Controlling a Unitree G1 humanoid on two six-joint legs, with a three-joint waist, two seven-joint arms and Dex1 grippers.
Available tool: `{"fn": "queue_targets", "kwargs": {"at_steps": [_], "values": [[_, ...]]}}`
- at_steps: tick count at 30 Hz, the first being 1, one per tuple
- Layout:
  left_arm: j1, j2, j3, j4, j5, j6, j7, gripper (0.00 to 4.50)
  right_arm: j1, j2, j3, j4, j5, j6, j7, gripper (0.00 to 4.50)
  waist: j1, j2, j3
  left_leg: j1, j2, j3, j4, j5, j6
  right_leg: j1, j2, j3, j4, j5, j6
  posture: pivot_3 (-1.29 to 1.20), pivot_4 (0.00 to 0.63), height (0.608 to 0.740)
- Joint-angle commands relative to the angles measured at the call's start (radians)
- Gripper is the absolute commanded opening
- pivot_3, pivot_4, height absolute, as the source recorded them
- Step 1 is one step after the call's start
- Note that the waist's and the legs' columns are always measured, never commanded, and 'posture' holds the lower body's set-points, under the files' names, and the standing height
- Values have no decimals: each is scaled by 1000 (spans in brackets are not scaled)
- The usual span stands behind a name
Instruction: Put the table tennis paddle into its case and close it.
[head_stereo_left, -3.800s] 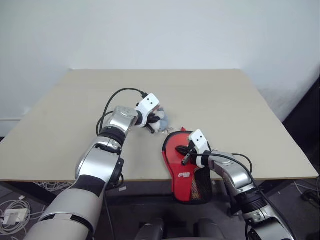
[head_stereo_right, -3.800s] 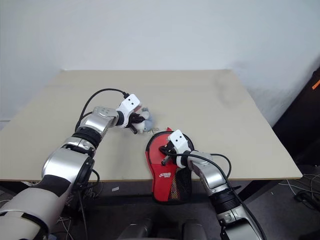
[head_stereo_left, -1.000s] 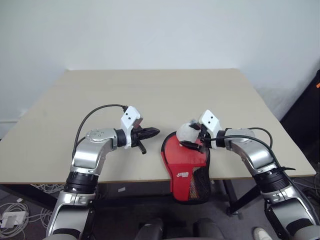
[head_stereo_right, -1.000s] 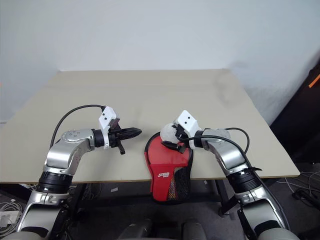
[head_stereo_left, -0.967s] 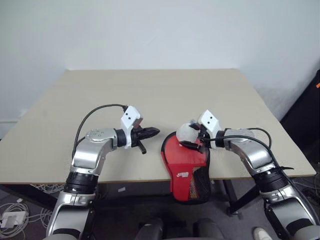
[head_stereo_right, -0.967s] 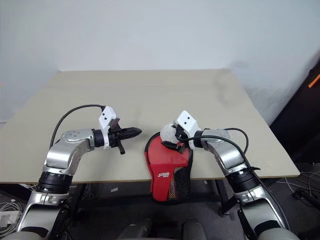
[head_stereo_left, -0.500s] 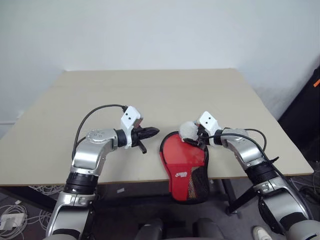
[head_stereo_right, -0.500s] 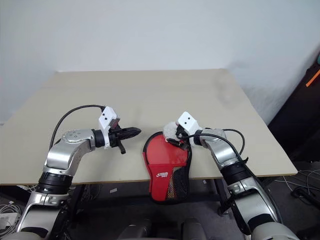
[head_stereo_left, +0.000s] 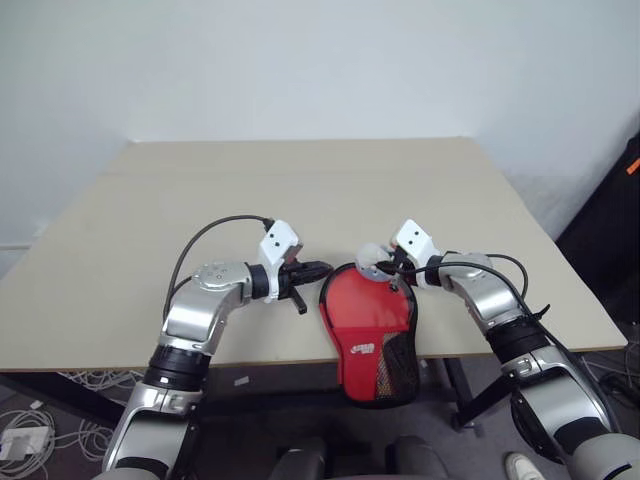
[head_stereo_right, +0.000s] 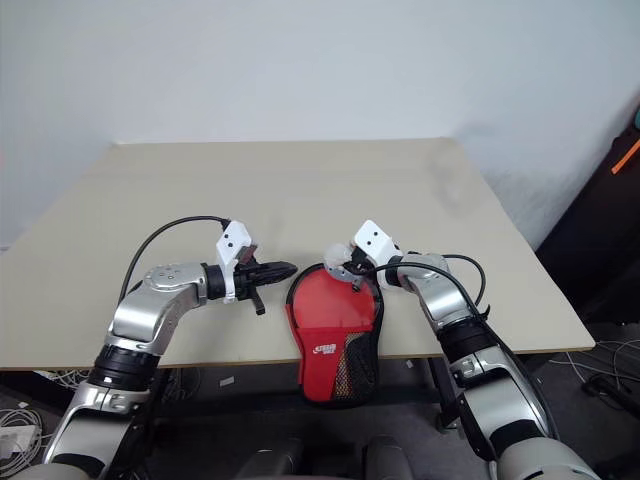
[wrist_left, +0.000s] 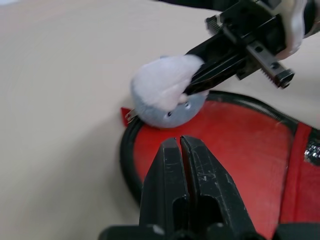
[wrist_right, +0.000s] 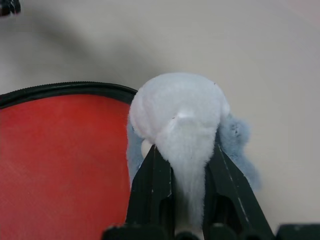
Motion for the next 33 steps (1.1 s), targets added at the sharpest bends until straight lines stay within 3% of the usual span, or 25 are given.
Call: {"fn": "queue_targets", "kwargs": {"at_steps": [1, 7, 16, 25, 33], "values": [[-44, -27, -23, -20, -7, -31, -2, 0, -52, -10, -20, -24, -3, 19, 25, 197, 0, 0, 0, 0, 0, 0, 0, 0, 0, 0, 0, 0, 0, 0, 0, 0, 0, 739], [-59, -77, -75, 14, -1, -64, -19, 0, -139, -9, -38, -10, 13, 39, 68, 197, -3, 1, 0, 0, 0, 0, 0, 0, 0, 0, 0, 0, 0, 1, -1, 0, 0, 739], [-12, -142, -149, 163, 57, -193, -16, 0, -257, 18, -45, 186, -10, -16, 68, 197, -4, 1, 0, 0, -1, 0, 0, 0, 0, 0, 0, 0, 0, 3, -5, 0, 0, 739], [-18, -162, -222, 318, 185, -305, 23, 0, -281, 36, -34, 269, -43, -70, 80, 197, -4, 2, 0, 0, -2, 0, 0, 1, 0, 0, 0, 0, 0, 3, -6, 0, 0, 739], [-37, -162, -239, 365, 217, -310, 23, 0, -292, 43, -38, 290, -60, -83, 83, 197, -4, 4, -2, 1, -2, 0, 0, 1, 0, 0, 0, 0, 0, 3, -5, 0, 0, 739]]}}
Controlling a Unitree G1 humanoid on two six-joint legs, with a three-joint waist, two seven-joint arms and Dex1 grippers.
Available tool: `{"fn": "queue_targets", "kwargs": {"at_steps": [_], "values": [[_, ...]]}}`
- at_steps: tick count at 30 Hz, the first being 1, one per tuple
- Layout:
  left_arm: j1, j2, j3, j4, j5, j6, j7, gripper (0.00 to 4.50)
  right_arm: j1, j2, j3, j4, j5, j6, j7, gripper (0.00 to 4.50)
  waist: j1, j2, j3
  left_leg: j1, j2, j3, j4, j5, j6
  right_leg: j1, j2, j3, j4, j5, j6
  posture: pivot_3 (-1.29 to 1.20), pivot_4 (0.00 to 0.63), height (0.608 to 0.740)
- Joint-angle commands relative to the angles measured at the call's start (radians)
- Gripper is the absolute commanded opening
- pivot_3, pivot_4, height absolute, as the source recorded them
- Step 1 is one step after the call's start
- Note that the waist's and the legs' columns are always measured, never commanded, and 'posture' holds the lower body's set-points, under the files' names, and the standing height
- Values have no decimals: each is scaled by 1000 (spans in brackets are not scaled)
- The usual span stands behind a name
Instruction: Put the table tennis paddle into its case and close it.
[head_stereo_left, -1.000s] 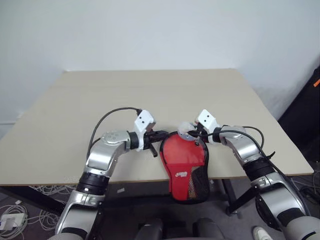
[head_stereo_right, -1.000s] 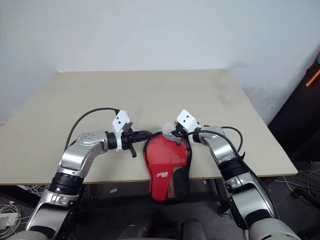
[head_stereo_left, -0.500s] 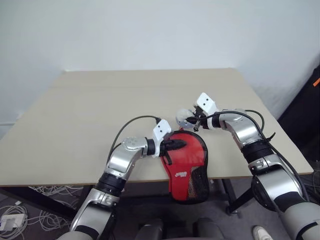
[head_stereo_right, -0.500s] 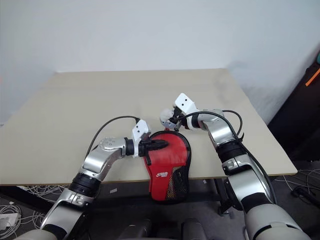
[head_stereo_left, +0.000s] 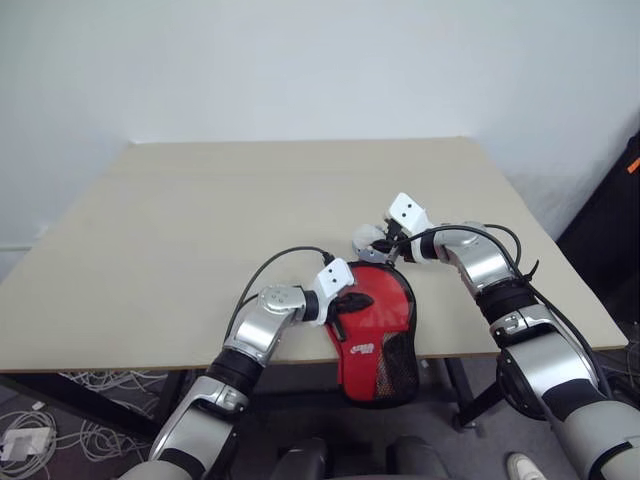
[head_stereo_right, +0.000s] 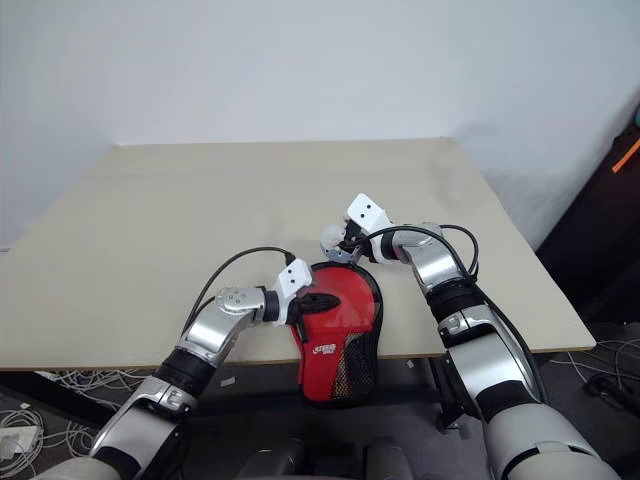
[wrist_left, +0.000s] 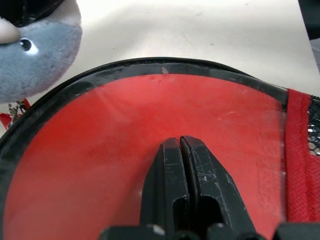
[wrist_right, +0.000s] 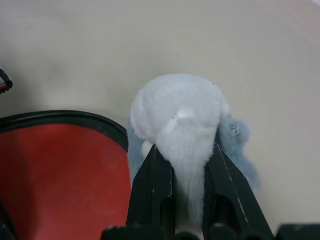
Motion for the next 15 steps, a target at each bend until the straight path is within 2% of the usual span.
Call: {"fn": "queue_targets", "kwargs": {"at_steps": [1, 15], "values": [[0, 6, -28, 33, 45, 8, 2, 0, -59, -3, -19, -1, -11, -27, 3, 197, 0, 1, -1, 0, 0, 0, 0, 0, 0, 0, 0, 0, 0, 0, 0, 0, 0, 739], [3, 5, -50, 25, 66, 10, -26, 0, -119, -26, -8, 166, -100, -112, -48, 197, 0, 6, -4, 1, -5, -1, 0, 0, 0, 1, 0, 0, 0, 0, 0, 0, 0, 739]]}}
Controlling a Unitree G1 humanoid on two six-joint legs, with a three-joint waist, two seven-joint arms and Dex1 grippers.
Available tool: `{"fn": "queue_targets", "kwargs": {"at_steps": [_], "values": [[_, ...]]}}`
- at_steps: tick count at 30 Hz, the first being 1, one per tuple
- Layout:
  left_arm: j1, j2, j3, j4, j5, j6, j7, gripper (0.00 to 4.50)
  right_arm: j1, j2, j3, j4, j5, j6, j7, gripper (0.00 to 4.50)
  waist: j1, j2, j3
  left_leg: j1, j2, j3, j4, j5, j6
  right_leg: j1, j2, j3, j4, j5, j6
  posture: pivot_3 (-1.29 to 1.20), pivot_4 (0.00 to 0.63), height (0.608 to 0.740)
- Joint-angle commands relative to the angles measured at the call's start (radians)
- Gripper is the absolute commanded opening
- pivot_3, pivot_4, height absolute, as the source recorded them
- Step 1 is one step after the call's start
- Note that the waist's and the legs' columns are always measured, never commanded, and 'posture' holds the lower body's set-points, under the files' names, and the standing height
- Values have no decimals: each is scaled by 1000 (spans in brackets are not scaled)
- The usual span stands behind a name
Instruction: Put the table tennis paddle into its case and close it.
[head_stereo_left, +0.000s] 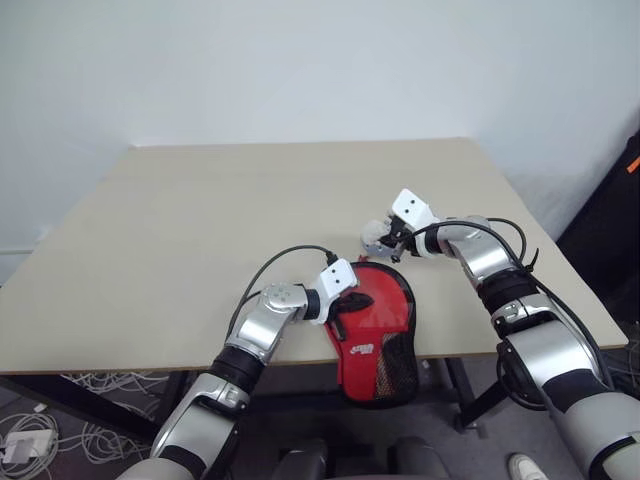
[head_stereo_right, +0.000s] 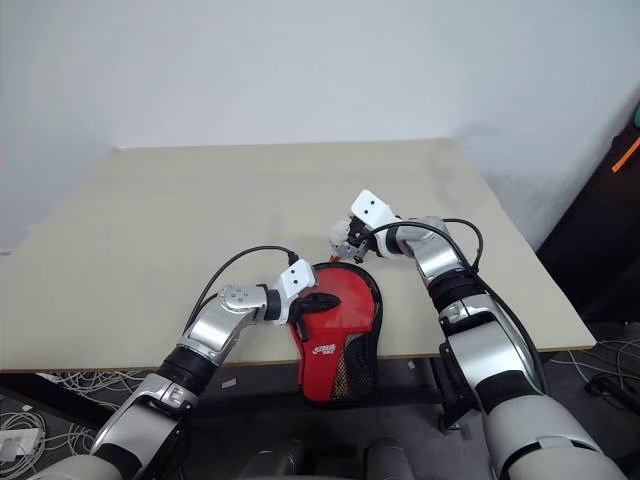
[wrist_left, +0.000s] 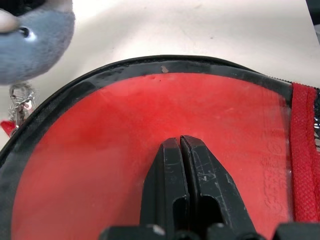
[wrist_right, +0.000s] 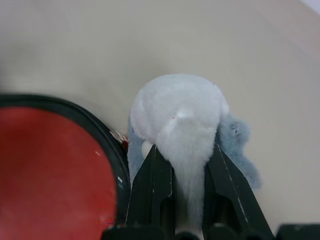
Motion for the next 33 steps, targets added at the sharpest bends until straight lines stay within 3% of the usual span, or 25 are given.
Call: {"fn": "queue_targets", "kwargs": {"at_steps": [1, 20, 33], "values": [[11, 5, -30, 21, 29, 26, -16, 0, -53, -18, -7, 10, -27, -44, -11, 197, 0, 1, 0, 0, 0, 0, 0, 0, 0, 0, 0, 0, 0, 0, 0, 0, 0, 739], [-11, 3, -6, 114, 11, 51, -66, 0, -78, -82, -6, 77, -101, -108, 3, 197, 0, 2, -1, 0, -1, -1, 0, 0, 0, 0, 0, 0, 0, 0, 0, 0, 0, 739], [34, -11, 2, 201, 18, -57, -56, 0, 23, -220, -30, -61, -78, -89, 96, 197, 1, 5, -5, 1, -2, -2, 0, 0, 0, 3, -1, 0, -1, -2, 4, 0, 0, 739]]}}
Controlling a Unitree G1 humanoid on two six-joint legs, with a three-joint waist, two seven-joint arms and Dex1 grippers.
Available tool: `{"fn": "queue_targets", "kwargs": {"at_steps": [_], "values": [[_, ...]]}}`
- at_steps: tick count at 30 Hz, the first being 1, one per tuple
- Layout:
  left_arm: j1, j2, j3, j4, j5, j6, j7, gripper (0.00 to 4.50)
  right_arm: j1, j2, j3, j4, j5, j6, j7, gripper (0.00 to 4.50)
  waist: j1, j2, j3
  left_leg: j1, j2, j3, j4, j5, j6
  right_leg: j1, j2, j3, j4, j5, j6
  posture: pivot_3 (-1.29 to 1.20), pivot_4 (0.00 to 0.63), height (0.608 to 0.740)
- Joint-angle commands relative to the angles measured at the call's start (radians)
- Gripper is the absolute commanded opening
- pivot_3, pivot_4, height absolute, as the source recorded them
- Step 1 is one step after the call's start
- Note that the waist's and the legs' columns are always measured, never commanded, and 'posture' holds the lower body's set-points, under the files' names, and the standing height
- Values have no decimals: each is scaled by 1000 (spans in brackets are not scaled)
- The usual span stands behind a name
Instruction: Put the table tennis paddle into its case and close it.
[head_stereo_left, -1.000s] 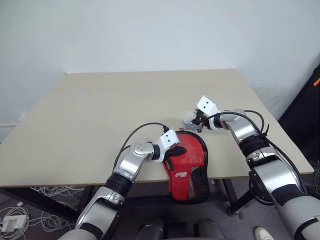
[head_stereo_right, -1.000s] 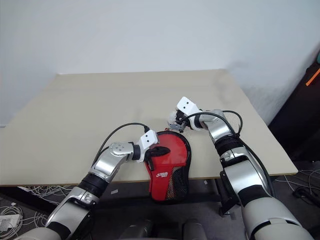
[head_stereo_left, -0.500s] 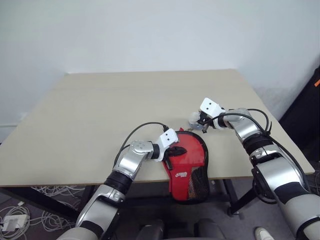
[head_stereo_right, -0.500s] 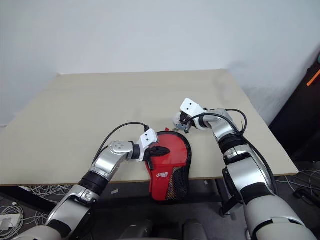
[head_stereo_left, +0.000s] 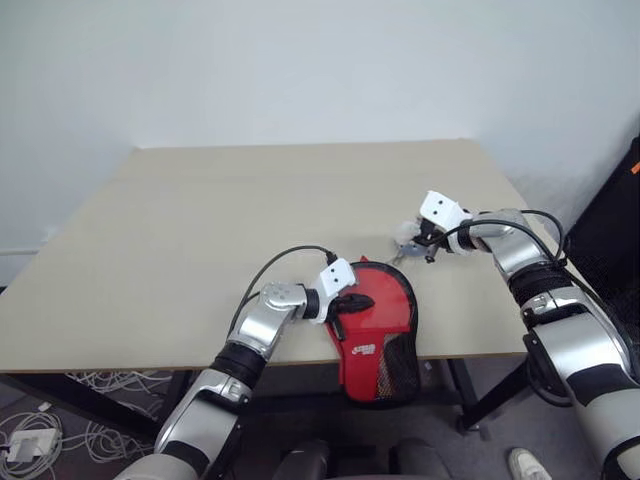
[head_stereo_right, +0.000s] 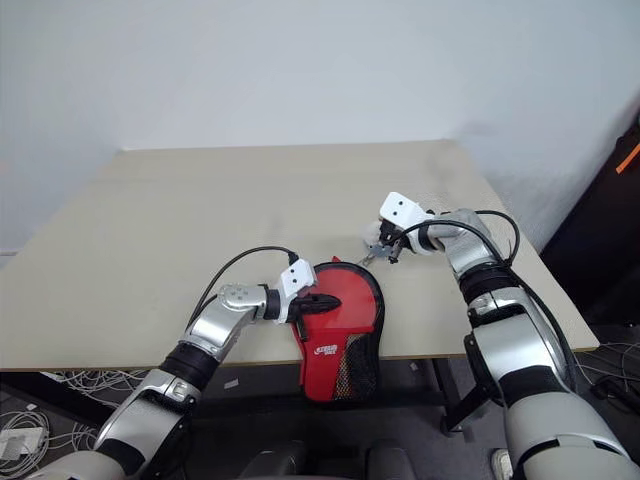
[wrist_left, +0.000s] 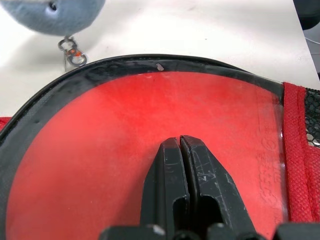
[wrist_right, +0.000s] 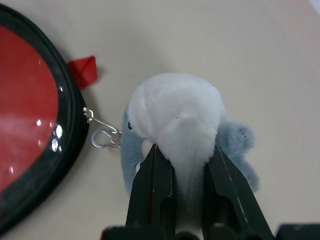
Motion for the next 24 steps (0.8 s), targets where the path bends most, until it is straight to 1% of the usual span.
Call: {"fn": "queue_targets", "kwargs": {"at_steps": [1, 6, 12, 19, 24], "values": [[52, 9, -20, 105, 35, 2, -4, 0, 31, -74, -44, -103, 18, 25, 23, 197, 1, 0, 0, 0, 0, 0, 0, 0, 0, 0, 0, 0, 0, 0, 0, 0, 0, 739], [61, 12, -14, 135, 38, -29, -14, 0, 133, -143, -75, -276, 55, 106, 76, 197, 3, 4, -3, 0, 0, 0, 0, 0, 0, 3, -1, 0, 0, -1, 1, 0, 0, 739], [53, 15, -8, 155, 44, -37, -28, 0, 272, -237, -119, -519, 115, 218, 136, 197, 5, 5, -4, 1, 0, 0, 1, 0, 1, 5, -1, 0, -1, -2, 3, 0, 0, 739], [29, 23, -11, 174, 49, -30, -57, 0, 519, -356, -209, -894, 262, 355, 222, 197, 6, 4, -4, 1, 2, 0, 1, -1, 1, 8, -5, -3, -1, -5, 7, 0, 0, 739], [14, 27, -16, 184, 53, -30, -76, 0, 716, -401, -258, -1166, 365, 464, 238, 197, 6, 2, -5, 1, 2, 0, 2, -4, -1, 9, -8, -4, -1, -6, 9, 0, 0, 739]]}}
